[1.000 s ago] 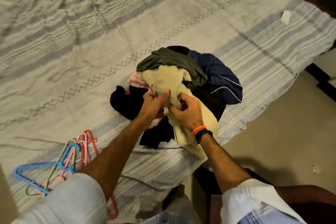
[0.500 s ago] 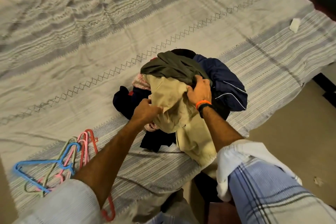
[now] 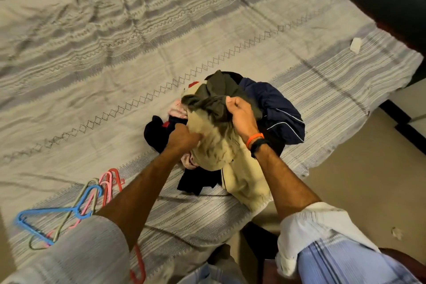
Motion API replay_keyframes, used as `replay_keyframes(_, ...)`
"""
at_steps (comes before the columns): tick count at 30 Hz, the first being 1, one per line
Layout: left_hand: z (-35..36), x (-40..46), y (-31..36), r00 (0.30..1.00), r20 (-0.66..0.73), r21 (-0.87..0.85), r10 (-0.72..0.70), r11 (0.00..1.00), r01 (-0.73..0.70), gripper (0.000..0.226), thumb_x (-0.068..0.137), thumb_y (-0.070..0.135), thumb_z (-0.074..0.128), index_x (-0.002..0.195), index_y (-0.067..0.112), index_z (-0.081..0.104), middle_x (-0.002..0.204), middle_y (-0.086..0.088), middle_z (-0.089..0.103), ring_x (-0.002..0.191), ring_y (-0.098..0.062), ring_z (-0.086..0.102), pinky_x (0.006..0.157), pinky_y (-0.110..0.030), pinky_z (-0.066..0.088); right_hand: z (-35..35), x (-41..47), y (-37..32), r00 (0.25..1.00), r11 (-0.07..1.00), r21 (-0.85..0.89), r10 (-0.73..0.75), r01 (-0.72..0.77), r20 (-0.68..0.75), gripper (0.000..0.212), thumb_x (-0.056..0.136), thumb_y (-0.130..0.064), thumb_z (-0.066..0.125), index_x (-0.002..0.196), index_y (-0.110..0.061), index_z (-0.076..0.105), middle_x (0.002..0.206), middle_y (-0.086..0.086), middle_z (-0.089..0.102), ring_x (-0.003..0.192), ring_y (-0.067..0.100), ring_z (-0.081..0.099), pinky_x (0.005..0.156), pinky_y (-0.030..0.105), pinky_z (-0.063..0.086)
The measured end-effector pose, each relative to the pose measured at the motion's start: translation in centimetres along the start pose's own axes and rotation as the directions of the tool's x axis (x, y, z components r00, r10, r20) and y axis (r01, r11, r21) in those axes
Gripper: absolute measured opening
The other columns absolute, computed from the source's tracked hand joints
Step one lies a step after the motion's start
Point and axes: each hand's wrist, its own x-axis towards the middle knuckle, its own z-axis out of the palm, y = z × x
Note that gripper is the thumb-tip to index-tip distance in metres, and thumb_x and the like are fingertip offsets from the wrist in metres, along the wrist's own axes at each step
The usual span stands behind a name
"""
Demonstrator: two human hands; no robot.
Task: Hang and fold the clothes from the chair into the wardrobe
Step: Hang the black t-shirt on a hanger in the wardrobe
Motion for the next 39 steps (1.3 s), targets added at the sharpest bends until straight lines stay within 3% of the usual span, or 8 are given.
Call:
replay_keyframes(3, -1.7, -2.3, 1.0, 0.985, -0.1, -0.073, 0.143, 0.986, -0.15, 0.071, 0.075, 0.034, 0.081, 0.132, 0.008, 0.046, 0.124, -0.007, 0.058, 0.115, -0.026, 0.057, 0.099, -0.043, 0.049, 0.5, -2.1, -1.5, 0.983, 0.993, 0.111, 0.012, -0.033, 0.183, 0.035, 0.086, -0.047, 0.066, 0.078, -0.013, 0.068, 0.082, 0.012, 0.063, 0.082, 0.023, 0.058, 0.082, 0.044, 0.048)
replay_keyframes(7, -4.2, -5.8, 1.1, 0.901, -0.146, 0.004, 0.407, 0.911, -0.411, 0.058, 0.078, 0.011, 0.079, 0.132, 0.013, 0.057, 0.128, -0.008, 0.061, 0.117, -0.024, 0.058, 0.095, -0.03, 0.045, 1.8, -6.0, -3.9, 0.909, 0.986, 0.167, -0.09, 0.024, 0.406, 0.024, 0.091, -0.005, 0.067, 0.11, 0.009, 0.066, 0.096, 0.018, 0.07, 0.085, 0.024, 0.066, 0.083, 0.037, 0.056)
replay_keyframes(14, -8.8, -10.8, -2.0, 0.86, -0.226, -0.022, 0.459, 0.88, -0.475, 0.02, 0.09, 0.009, 0.061, 0.107, 0.014, 0.071, 0.097, -0.002, 0.07, 0.096, -0.021, 0.064, 0.079, -0.025, 0.045, 4.8, -12.1, -8.1, 0.918, 0.932, 0.337, -0.243, 0.132, 0.313, 0.03, 0.082, -0.011, 0.068, 0.105, 0.008, 0.065, 0.086, 0.008, 0.071, 0.079, 0.017, 0.068, 0.077, 0.026, 0.056)
replay_keyframes(19, -12.8, -14.5, -4.0, 0.776, -0.411, -0.306, 0.477, 0.73, -0.611, 0.031, 0.083, -0.004, 0.048, 0.088, 0.02, 0.066, 0.088, 0.002, 0.068, 0.09, -0.02, 0.062, 0.073, -0.025, 0.047, 7.1, -16.0, -7.8, 0.932, 0.962, 0.061, -0.272, 0.265, 0.24, 0.038, 0.074, -0.025, 0.086, 0.1, -0.001, 0.072, 0.096, 0.014, 0.073, 0.089, 0.023, 0.069, 0.094, 0.054, 0.053)
replay_keyframes(25, -15.7, -18.2, -6.2, 0.72, -0.463, -0.447, 0.518, 0.565, -0.694, 0.03, 0.07, 0.006, 0.039, 0.077, 0.02, 0.065, 0.081, -0.001, 0.067, 0.081, -0.021, 0.062, 0.076, -0.038, 0.052, 11.7, -19.3, -5.9, 0.943, 0.826, -0.463, -0.239, 0.322, 0.231, 0.058, 0.06, -0.059, 0.081, 0.092, -0.013, 0.068, 0.087, 0.001, 0.072, 0.084, 0.018, 0.067, 0.075, 0.04, 0.057)
replay_keyframes(28, -17.1, -19.6, -7.5, 0.702, -0.534, -0.453, 0.471, 0.542, -0.708, 0.027, 0.075, 0.007, 0.039, 0.076, 0.021, 0.062, 0.078, 0.006, 0.064, 0.077, -0.013, 0.058, 0.075, -0.031, 0.049, 13.1, -20.4, -5.5, 0.946, 0.81, -0.489, -0.269, 0.324, 0.181, 0.038, 0.076, -0.042, 0.082, 0.071, -0.018, 0.053, 0.066, -0.007, 0.055, 0.063, 0.008, 0.05, 0.053, 0.015, 0.037)
replay_keyframes(34, -20.4, -19.9, -12.3, 0.732, -0.675, -0.473, 0.09, 0.709, -0.523, 0.019, 0.087, 0.009, 0.048, 0.075, 0.02, 0.058, 0.078, 0.002, 0.06, 0.078, -0.021, 0.053, 0.071, -0.03, 0.042, 15.5, -20.2, -7.9, 0.877, 0.856, -0.247, -0.381, 0.454, 0.293, 0.021, 0.085, -0.031, 0.065, 0.081, -0.01, 0.068, 0.076, 0.012, 0.068, 0.071, 0.01, 0.055, 0.067, 0.035, 0.047)
replay_keyframes(39, -20.7, -20.2, -18.0, 0.819, -0.564, -0.443, -0.104, 0.875, -0.194, 0.03, 0.075, 0.025, 0.06, 0.097, 0.008, 0.071, 0.105, -0.014, 0.072, 0.1, -0.03, 0.067, 0.089, -0.041, 0.055, 19.7, -21.6, -11.6, 0.751, 0.87, 0.007, -0.429, 0.492, 0.502, 0.038, 0.092, -0.009, 0.064, 0.059, -0.023, 0.051, 0.055, -0.015, 0.044, 0.054, -0.002, 0.039, 0.054, 0.022, 0.031)
